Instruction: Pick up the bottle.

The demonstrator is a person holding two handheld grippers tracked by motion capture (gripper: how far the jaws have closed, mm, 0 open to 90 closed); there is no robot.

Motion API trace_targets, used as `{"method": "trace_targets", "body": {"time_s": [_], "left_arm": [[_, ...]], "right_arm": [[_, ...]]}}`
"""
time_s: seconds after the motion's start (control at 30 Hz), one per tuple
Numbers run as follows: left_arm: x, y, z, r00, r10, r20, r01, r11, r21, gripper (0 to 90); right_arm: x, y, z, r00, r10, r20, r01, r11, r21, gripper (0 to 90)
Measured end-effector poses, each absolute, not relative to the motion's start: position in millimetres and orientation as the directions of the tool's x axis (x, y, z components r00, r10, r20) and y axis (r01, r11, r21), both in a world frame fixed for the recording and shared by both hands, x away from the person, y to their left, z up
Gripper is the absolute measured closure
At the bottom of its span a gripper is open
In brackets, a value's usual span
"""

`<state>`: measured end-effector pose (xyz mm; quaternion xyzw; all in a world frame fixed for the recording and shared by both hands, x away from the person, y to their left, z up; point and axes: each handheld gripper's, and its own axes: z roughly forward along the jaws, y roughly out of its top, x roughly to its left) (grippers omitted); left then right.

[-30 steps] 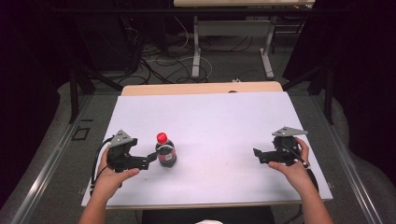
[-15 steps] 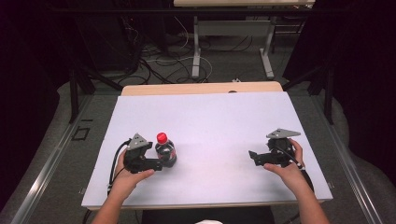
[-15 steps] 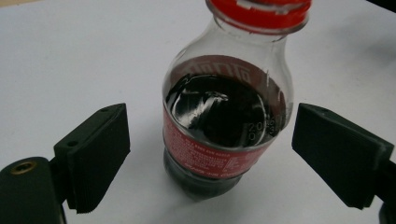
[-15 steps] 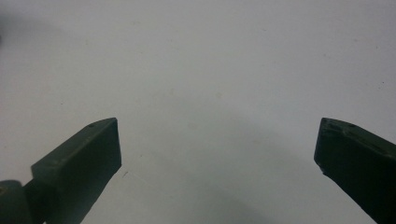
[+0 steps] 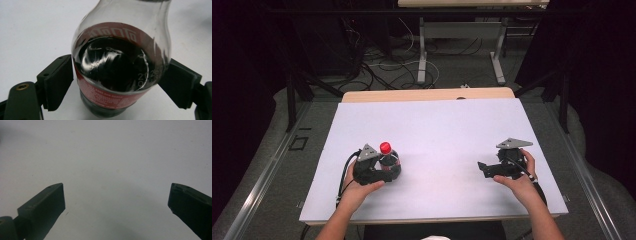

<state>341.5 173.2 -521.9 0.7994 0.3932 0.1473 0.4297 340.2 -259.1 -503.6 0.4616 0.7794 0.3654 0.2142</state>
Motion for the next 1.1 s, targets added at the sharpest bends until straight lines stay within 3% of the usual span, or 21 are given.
{"method": "trace_targets", "body": {"time_s": [0.27, 1.1], "left_arm": [[340.6, 173.1, -523.3, 0.650, 0.755, -0.089, 0.484, -0.320, 0.815, 26.2], [339.0, 172.0, -520.8, 0.647, 0.761, -0.051, 0.466, -0.341, 0.817, 29.0]], "right_arm": [[341.0, -258.1, -506.0, -0.483, 0.875, 0.001, 0.565, 0.311, 0.764, 0.8], [340.7, -253.4, -507.8, -0.490, 0.871, -0.003, 0.562, 0.319, 0.763, 2.6]]}}
